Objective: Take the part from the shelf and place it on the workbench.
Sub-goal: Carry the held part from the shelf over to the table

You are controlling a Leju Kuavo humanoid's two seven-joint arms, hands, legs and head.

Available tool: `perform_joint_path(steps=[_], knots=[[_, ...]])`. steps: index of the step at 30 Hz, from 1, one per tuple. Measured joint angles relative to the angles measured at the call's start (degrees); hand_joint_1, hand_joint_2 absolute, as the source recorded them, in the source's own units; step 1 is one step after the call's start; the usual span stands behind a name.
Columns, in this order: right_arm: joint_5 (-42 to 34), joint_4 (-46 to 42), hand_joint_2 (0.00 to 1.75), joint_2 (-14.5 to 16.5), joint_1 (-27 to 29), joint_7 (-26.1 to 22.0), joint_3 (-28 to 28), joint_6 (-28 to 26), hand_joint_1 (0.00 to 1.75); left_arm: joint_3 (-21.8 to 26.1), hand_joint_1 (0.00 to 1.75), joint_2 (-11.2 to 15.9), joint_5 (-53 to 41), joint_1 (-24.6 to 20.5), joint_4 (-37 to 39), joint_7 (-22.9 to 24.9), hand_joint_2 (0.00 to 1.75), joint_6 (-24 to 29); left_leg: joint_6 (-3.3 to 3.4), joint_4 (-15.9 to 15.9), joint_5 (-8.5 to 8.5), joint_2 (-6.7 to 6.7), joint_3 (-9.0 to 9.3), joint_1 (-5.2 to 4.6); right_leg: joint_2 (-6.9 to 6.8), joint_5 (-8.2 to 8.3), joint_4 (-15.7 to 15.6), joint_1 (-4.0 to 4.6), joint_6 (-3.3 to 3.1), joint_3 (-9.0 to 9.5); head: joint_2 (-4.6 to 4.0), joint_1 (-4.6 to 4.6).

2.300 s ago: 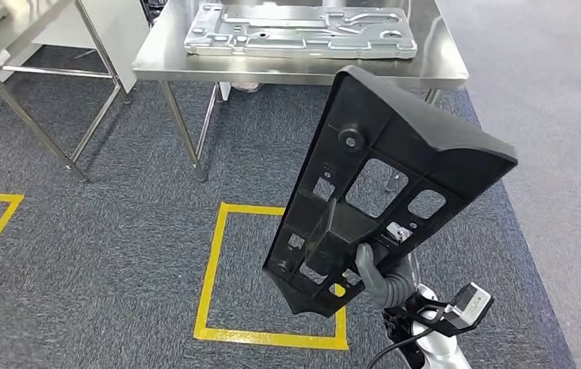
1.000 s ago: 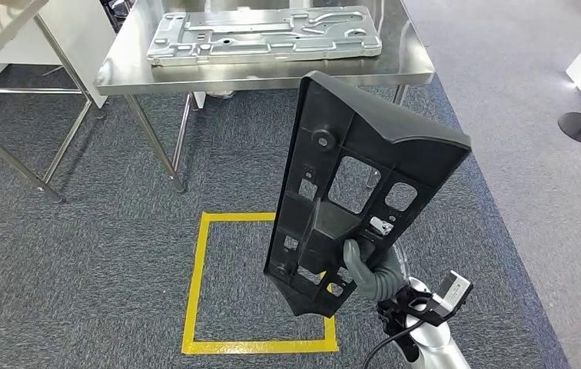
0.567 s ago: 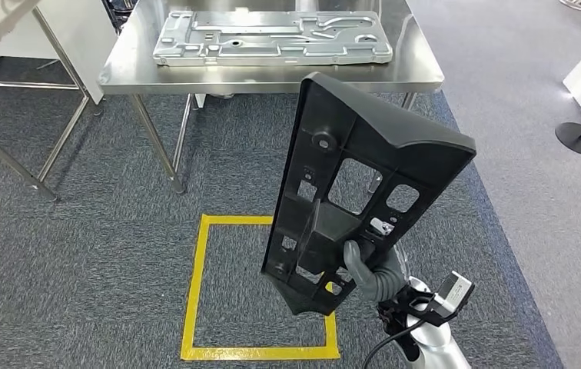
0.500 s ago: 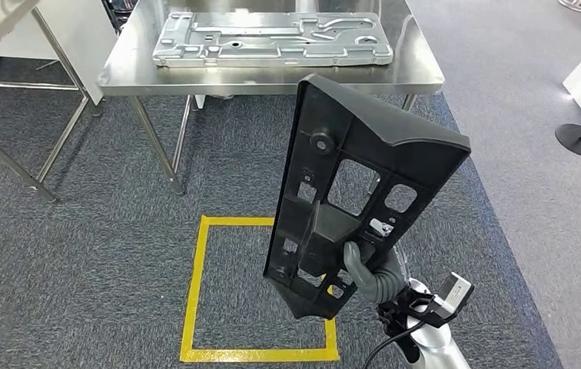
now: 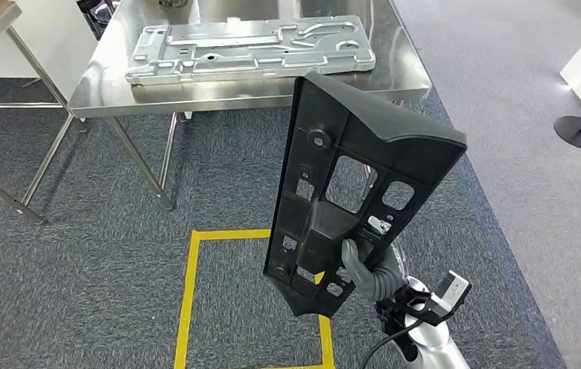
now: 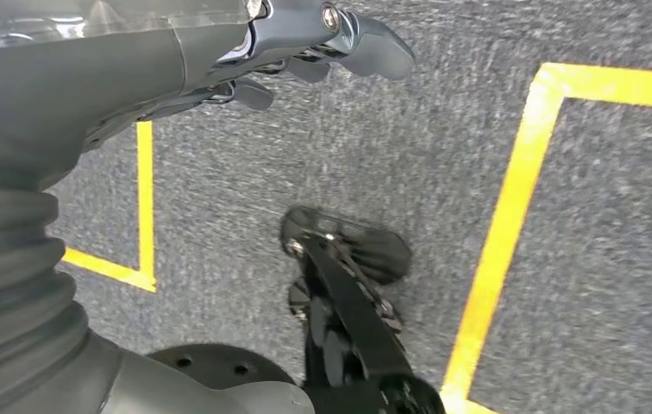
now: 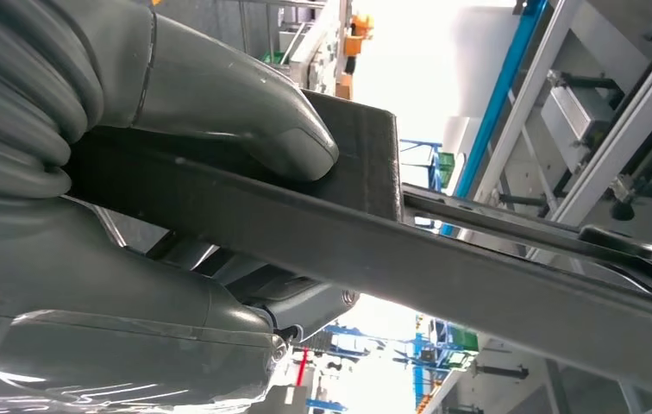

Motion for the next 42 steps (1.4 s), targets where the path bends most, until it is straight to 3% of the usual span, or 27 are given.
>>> perform_joint_path(steps=[1, 3, 5, 7, 9, 11, 13, 14, 15, 16, 18, 20, 23, 25, 28, 30, 31, 33, 35, 39, 40, 42], knots=[[0.0, 0.0, 1.75, 0.0, 0.0, 0.2, 0.0, 0.0, 1.75, 0.0, 0.00, 0.0, 0.0, 0.1, 0.0, 0.0, 1.75, 0.1, 0.18, -2.5, 1.38, 0.00, 0.11, -0.01, 0.09, -0.67, 0.0, 0.02, 0.08, 0.95, 0.00, -0.05], [0.0, -0.1, 1.75, 0.0, 0.0, 1.1, 0.0, -0.2, 1.75, 0.1, 0.00, 0.0, 0.0, 0.2, 0.0, 0.0, 1.75, 0.2, 0.87, -9.7, 7.60, -0.06, 1.34, -0.17, 0.16, -2.06, 0.1, 0.08, 0.40, 2.59, 0.00, -0.10], [0.1, -0.2, 1.75, 0.0, 0.0, 2.2, 0.0, -0.7, 1.75, 0.3, 0.00, 0.0, 0.0, 0.3, 0.0, -0.1, 1.75, 0.3, 1.59, -13.7, 11.63, -0.14, 2.12, -0.55, 0.30, -3.06, -0.1, 0.12, 1.01, 3.40, -0.01, -0.15], [0.1, -0.4, 1.75, 0.0, 0.0, 3.2, 0.0, -1.4, 1.75, 0.6, 0.00, 0.0, 0.0, 0.4, 0.0, -0.2, 1.75, 0.4, 2.25, -14.3, 11.57, -0.23, 2.70, -0.70, 0.42, -3.18, 0.0, 0.16, 1.75, 3.80, -0.01, -0.18], [0.1, -1.0, 1.75, 0.0, 0.0, 3.8, -0.1, -2.2, 1.75, 0.8, 0.00, 0.0, 0.0, 0.3, 0.0, -0.3, 1.75, 0.4, 2.97, -15.0, 11.35, -0.33, 3.86, -0.52, 0.30, -2.82, 2.6, 0.08, 2.31, 2.98, 0.00, -0.12], [0.1, -1.5, 1.75, 0.0, -0.1, 4.2, -0.1, -3.0, 1.75, 0.9, 0.00, 0.0, 0.0, 0.2, 0.0, -0.4, 1.75, 0.4, 3.55, -15.6, 10.73, -0.37, 5.07, -0.40, 0.17, -3.85, 8.7, -0.06, 2.81, -0.72, -0.01, -0.03], [0.2, -1.8, 1.75, 0.0, 0.0, 4.5, -0.2, -3.3, 1.75, 1.0, 0.00, 0.0, -0.1, 0.1, 0.0, -0.4, 1.75, 0.4, 3.79, -15.7, 9.77, -0.42, 6.09, -0.40, 0.14, -6.85, 14.9, -0.19, 3.35, -5.67, 0.00, 0.01], [0.3, -1.9, 1.75, 0.0, 0.1, 4.7, -0.2, -3.5, 1.75, 1.0, 0.00, 0.0, -0.1, 0.1, 0.0, -0.4, 1.75, 0.4, 3.79, -15.7, 9.21, -0.47, 6.72, -0.40, 0.12, -7.90, 16.3, -0.28, 3.53, -7.45, 0.00, 0.02], [0.4, -1.9, 1.75, 0.0, 0.1, 4.9, -0.2, -3.5, 1.75, 1.0, 0.00, 0.0, 0.0, 0.1, 0.0, -0.4, 1.75, 0.4, 3.74, -15.6, 8.63, -0.53, 7.46, -0.40, 0.09, -7.93, 16.1, -0.36, 3.60, -8.43, 0.00, 0.02], [0.5, -2.0, 1.75, -0.1, 0.1, 5.0, -0.2, -3.6, 1.75, 1.0, 0.00, 0.0, 0.0, 0.2, 0.0, -0.4, 1.75, 0.4, 3.64, -15.6, 8.02, -0.58, 8.31, -0.39, 0.04, -6.49, 14.0, -0.42, 3.57, -8.51, 0.00, 0.03], [0.6, -2.0, 1.75, -0.1, 0.0, 5.0, -0.2, -3.9, 1.75, 1.0, 0.00, -0.1, 0.0, 0.2, 0.0, -0.3, 1.75, 0.4, 3.30, -15.6, 6.74, -0.65, 9.96, -0.43, -0.14, -0.28, 6.8, -0.34, 3.10, -7.23, -0.01, 0.06], [0.8, -2.1, 1.75, -0.1, -0.1, 4.8, -0.2, -4.2, 1.75, 1.1, 0.00, -0.2, 0.1, 0.1, 0.0, -0.3, 1.75, 0.5, 2.72, -15.7, 5.67, -0.69, 10.87, -0.55, -0.27, 3.89, 2.0, 0.00, 2.38, -6.27, -0.02, 0.02], [1.4, -2.7, 1.75, -0.2, -0.4, 4.0, -0.2, -4.5, 1.75, 1.3, 0.00, -0.2, 0.1, -0.1, 0.0, -0.2, 1.75, 0.7, 1.77, -15.2, 5.27, -0.65, 11.42, -0.60, -0.18, 4.19, 0.8, 0.06, 1.32, -5.41, -0.01, -0.09], [1.8, -3.4, 1.75, -0.2, -0.9, 3.6, -0.2, -4.3, 1.75, 1.4, 0.00, -0.2, 0.1, -0.2, 0.0, -0.2, 1.75, 0.8, 1.36, -12.1, 4.99, -0.62, 10.17, -0.51, -0.12, 3.83, 0.1, -0.17, 0.79, -4.17, -0.01, -0.22], [1.8, -3.9, 1.75, -0.2, -1.7, 3.3, 0.0, -3.4, 1.75, 1.5, 0.00, -0.2, 0.1, -0.3, 0.0, -0.1, 1.75, 0.8, 0.58, -2.5, 1.64, -0.62, 3.98, -0.20, -0.12, 2.76, -0.3, -0.24, 0.35, -2.62, 0.00, -0.44], [1.8, -4.0, 1.75, -0.3, -1.8, 3.0, 0.0, -3.1, 1.75, 1.6, 0.00, -0.2, 0.0, -0.1, 0.0, -0.1, 1.75, 0.8, 0.16, 0.1, 0.30, -0.61, 0.99, 0.01, -0.03, 1.74, -0.3, -0.26, 0.41, -1.41, 0.00, -0.43], [1.8, -4.0, 1.75, -0.3, -1.8, 2.8, 0.0, -3.1, 1.75, 1.7, 0.00, -0.2, 0.0, 0.0, 0.0, -0.1, 1.75, 0.7, 0.07, -1.3, 1.33, -0.60, 0.76, 0.11, 0.01, 1.20, -0.3, -0.29, 0.52, -0.67, -0.01, -0.44], [1.7, -4.3, 1.75, -0.3, -2.0, 2.2, 0.0, -3.0, 1.75, 1.8, 0.00, -0.1, -0.2, 0.0, 0.0, -0.1, 1.75, 0.7, 0.19, -8.2, 6.82, -0.56, 2.20, 0.29, 0.05, 0.07, -0.3, -0.36, 0.92, 0.79, -0.02, -0.44], [1.4, -4.8, 1.75, -0.3, -2.3, 1.6, -0.1, -2.6, 1.75, 1.9, 0.00, 0.0, -0.3, 0.1, 0.0, -0.1, 1.75, 0.6, 0.81, -13.4, 10.30, -0.48, 3.44, 0.12, 0.14, -0.92, -0.3, -0.28, 1.56, 1.63, -0.02, -0.46], [0.8, -5.8, 1.75, -0.4, -3.1, 0.8, -0.3, -1.7, 1.75, 2.1, 0.00, 0.0, -0.5, 0.1, 0.0, -0.3, 1.75, 0.5, 2.79, -14.7, 10.38, -0.59, 4.78, 0.00, 0.17, -1.57, 0.9, -0.22, 3.15, 2.28, -0.01, -0.47], [0.7, -6.0, 1.75, -0.4, -3.4, 0.8, -0.4, -1.5, 1.75, 2.2, 0.00, 0.1, -0.5, 0.1, 0.0, -0.4, 1.75, 0.5, 3.14, -14.8, 10.17, -0.62, 5.35, 0.07, 0.12, -1.80, 2.6, -0.26, 3.38, 1.51, -0.01, -0.35], [0.6, -6.3, 1.75, -0.4, -3.9, 0.7, -0.5, -1.2, 1.75, 2.2, 0.00, 0.1, -0.5, -0.1, 0.0, -0.5, 1.75, 0.4, 3.67, -15.0, 9.57, -0.65, 6.19, 0.01, 0.02, -3.43, 9.1, -0.37, 3.67, -2.42, -0.01, -0.15]])
